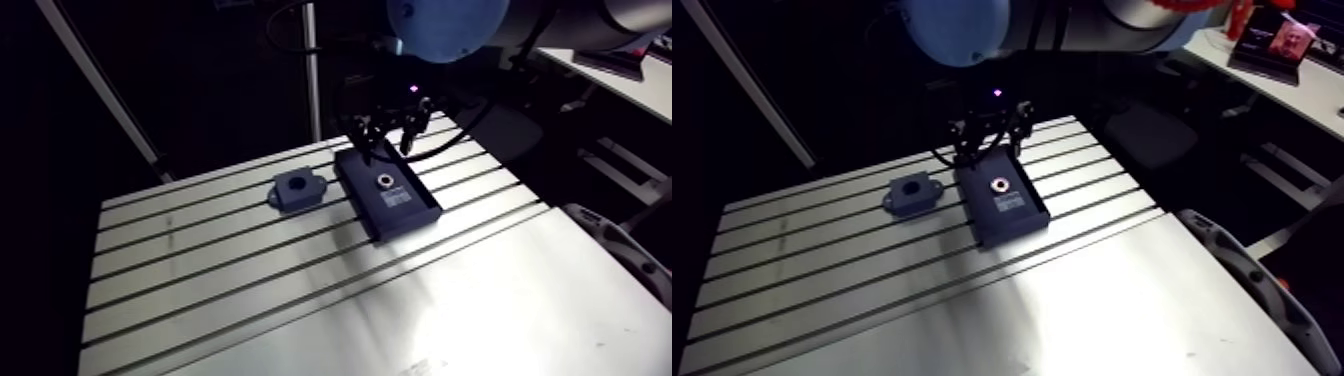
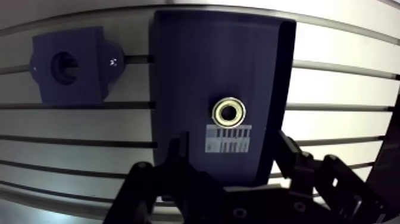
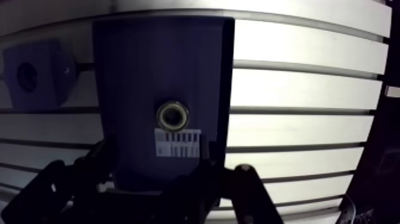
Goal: Pick up the bearing and press it into the housing until flush.
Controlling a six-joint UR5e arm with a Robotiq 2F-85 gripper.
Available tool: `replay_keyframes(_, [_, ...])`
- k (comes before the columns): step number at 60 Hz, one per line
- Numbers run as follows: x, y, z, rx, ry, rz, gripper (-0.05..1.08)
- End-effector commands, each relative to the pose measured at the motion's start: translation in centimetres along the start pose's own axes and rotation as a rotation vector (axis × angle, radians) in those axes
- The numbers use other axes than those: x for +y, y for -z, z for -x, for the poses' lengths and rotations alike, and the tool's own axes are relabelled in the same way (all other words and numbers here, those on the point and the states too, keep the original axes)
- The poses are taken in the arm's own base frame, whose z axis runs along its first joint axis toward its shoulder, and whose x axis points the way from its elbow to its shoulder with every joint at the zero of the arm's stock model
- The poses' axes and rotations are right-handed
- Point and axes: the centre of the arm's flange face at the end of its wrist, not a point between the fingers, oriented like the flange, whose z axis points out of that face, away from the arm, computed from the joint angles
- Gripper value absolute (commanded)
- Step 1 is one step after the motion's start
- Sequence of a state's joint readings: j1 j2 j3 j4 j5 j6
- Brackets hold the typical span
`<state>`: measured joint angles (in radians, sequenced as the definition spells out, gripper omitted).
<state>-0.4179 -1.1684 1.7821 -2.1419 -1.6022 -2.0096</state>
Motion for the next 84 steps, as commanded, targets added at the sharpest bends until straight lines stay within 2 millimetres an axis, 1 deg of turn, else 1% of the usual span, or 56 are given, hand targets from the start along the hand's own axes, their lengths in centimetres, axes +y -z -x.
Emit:
replay_keyframes(1, [0.2, -1.3, -0.1, -0.009, -0.001, -0.004, 0.25])
replay_keyframes(7, [0.2, -1.5, -0.2, -0.004, -0.002, -0.002, 0.28])
replay_keyframes(16, [0.2, -2.3, -0.2, -0.001, 0.0, 0.003, 0.3])
replay_keyframes(21, [0.3, -2.8, -0.2, -0.009, -0.001, 0.007, 0.36])
replay_keyframes(26, [0.2, -3.0, -0.2, -0.009, 0.0, 0.013, 0.38])
replay_keyframes(38, [0.3, -3.4, -0.2, -0.009, 0.0, 0.021, 0.38])
replay_keyframes(42, [0.3, -4.1, -0.3, -0.019, 0.0, 0.017, 0.38])
replay_keyframes(78, [0.3, -5.0, -0.4, -0.027, 0.001, 0.019, 0.38])
replay_keyframes(84, [0.3, -5.3, -0.4, -0.031, 0.001, 0.018, 0.4])
